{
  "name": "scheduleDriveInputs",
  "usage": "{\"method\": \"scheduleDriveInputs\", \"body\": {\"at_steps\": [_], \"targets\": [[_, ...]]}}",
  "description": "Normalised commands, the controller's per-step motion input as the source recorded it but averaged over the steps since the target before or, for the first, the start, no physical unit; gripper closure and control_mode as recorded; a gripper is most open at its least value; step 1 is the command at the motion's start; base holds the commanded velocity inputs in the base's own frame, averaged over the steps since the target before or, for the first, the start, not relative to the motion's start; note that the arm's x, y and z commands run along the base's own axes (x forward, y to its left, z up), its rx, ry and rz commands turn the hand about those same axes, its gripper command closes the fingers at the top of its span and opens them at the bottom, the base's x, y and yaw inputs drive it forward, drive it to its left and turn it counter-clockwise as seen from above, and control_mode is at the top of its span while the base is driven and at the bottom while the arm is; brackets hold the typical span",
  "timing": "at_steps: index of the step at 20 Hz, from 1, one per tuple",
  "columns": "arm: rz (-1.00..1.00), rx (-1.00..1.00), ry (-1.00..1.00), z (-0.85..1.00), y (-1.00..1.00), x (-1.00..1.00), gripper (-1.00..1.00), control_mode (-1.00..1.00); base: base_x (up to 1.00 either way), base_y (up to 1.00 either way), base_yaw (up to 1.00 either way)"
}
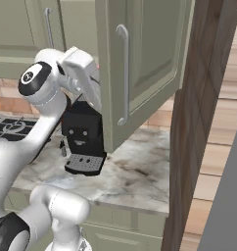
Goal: Pick the bar soap and bar soap from the cabinet and place them on the counter.
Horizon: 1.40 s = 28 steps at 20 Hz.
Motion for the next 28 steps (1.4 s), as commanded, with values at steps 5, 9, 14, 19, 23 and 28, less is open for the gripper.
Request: {"method": "scheduleDriveInputs", "body": {"at_steps": [5,9,14,19,23,28], "targets": [[-0.02,0.02,-0.08,0.0,-0.48,-0.41,-1.0,-1.0,0.0,0.0,0.0],[-0.02,0.02,-0.08,0.0,-0.4,-0.38,-1.0,-1.0,0.0,0.0,0.0],[0.0,0.02,-0.1,0.0,-0.19,-0.47,-1.0,-1.0,0.0,0.0,0.0],[0.0,0.0,-0.14,0.0,-0.02,-0.61,-1.0,-1.0,0.0,0.0,0.0],[0.0,0.0,-0.17,0.0,0.0,-0.66,-1.0,-1.0,0.0,0.0,0.0],[0.0,0.0,-0.22,0.02,0.09,-0.76,-1.0,-1.0,0.0,0.0,0.0]]}}
